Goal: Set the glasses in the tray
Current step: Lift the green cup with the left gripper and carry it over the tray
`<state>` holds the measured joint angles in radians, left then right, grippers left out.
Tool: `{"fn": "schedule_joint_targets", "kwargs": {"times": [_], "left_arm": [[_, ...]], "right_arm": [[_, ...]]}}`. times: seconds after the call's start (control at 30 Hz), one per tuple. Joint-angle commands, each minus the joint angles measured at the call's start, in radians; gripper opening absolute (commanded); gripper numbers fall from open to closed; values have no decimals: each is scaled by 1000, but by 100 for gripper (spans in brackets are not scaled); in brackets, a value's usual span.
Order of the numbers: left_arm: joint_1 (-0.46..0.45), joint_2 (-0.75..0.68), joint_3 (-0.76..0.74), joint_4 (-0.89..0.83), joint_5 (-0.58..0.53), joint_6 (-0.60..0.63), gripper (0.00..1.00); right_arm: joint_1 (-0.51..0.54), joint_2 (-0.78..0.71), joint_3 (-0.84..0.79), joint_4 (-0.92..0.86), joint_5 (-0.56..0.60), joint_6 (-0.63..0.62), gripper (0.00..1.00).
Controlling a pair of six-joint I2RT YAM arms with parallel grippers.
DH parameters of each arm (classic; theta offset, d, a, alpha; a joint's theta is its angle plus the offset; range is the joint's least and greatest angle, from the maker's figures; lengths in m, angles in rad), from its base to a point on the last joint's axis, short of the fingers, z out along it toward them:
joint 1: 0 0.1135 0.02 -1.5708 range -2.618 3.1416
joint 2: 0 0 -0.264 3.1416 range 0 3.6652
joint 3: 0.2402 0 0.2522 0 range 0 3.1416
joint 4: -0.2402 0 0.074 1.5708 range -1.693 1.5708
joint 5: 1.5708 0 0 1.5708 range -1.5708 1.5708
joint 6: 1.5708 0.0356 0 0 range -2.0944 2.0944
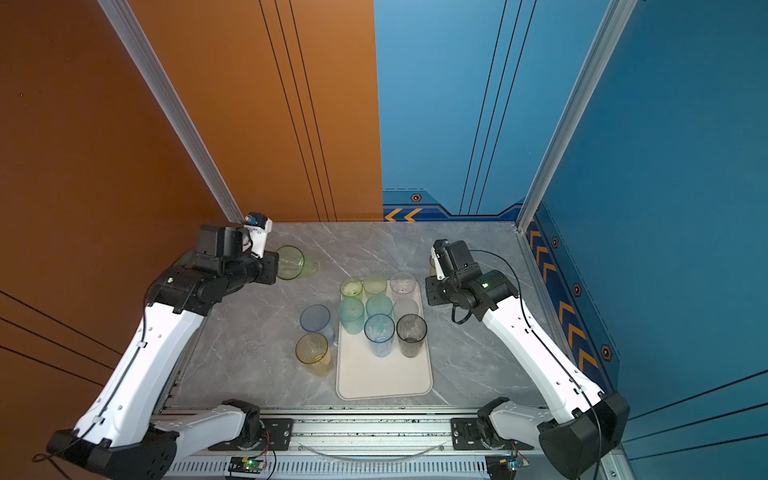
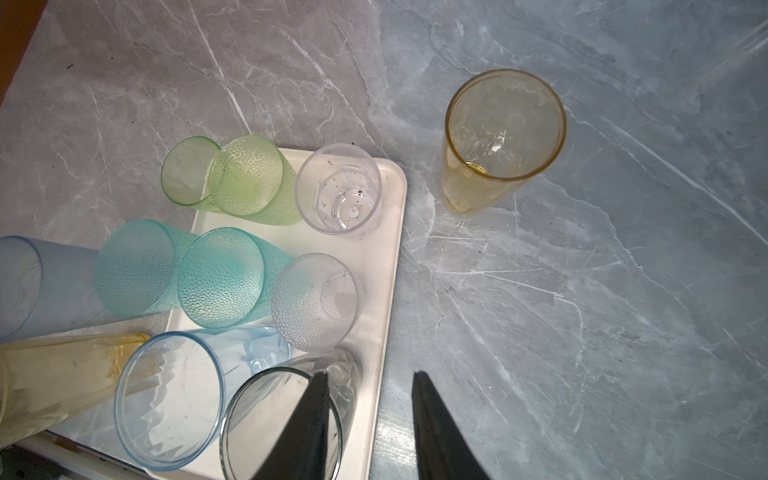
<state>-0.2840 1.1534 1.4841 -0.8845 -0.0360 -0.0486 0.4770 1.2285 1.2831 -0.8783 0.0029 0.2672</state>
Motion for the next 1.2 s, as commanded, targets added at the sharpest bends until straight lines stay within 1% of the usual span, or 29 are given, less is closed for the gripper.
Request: {"fn": "schedule_joint_targets", "kwargs": {"times": [0.0, 0.07, 0.2, 0.33, 0.43, 0.57, 0.87, 1.17], "left_arm": [[-58, -26, 35, -65, 63, 8, 1], [-101, -40, 50, -90, 60, 4, 2], [-222, -53, 69, -146, 38, -6, 2], [-350, -36, 79, -210, -27, -19, 2], [-402, -13, 79, -242, -42, -28, 2], [-437, 18, 75, -271, -60, -36, 1], [-477, 86, 60, -273, -22, -44, 1], [-492, 126, 38, -290, -3, -54, 1]], "right_arm": [[16, -29, 8, 13, -12, 15, 33], [21, -31, 11, 12, -14, 17, 33], [33, -38, 20, 11, -18, 21, 33], [45, -44, 21, 10, -17, 27, 33], [56, -46, 19, 9, -16, 30, 33], [64, -54, 19, 6, -8, 35, 33], [66, -72, 11, -3, -2, 37, 33], [66, -64, 10, -7, -3, 33, 33]]}}
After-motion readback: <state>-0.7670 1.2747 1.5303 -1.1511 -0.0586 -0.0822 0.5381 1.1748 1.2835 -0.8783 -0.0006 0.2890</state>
